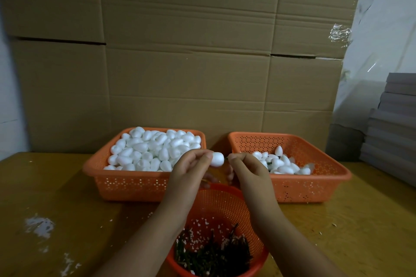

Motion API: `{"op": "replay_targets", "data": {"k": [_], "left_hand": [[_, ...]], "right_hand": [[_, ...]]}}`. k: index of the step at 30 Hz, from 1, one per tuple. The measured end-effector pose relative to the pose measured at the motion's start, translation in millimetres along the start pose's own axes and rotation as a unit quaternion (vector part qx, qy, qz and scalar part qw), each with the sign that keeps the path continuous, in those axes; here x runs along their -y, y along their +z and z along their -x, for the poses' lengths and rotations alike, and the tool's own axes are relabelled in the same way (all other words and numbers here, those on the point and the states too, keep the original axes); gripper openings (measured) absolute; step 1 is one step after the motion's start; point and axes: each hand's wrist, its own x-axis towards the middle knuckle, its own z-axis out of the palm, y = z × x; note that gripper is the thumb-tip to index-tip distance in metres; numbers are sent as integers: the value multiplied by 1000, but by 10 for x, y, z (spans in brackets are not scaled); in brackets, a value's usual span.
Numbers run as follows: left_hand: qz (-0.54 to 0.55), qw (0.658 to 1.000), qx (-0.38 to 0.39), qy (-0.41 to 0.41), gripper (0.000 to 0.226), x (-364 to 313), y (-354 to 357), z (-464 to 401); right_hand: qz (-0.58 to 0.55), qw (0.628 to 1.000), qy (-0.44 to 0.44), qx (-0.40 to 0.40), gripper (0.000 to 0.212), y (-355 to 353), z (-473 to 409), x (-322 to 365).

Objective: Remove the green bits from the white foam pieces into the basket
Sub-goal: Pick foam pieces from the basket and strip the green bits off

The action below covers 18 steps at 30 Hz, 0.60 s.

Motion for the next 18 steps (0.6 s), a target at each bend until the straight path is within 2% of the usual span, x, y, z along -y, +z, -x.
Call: {"op": "replay_targets", "data": {"k": [5, 18], "left_hand": [[1, 1000, 9, -4, 14, -4, 5, 11], [-36, 996, 77, 15, 14, 0, 13, 46]], "right_hand": [[13, 999, 2, -29, 32, -13, -19, -28], [-1, 998, 22, -59, 31, -36, -11, -33]]}}
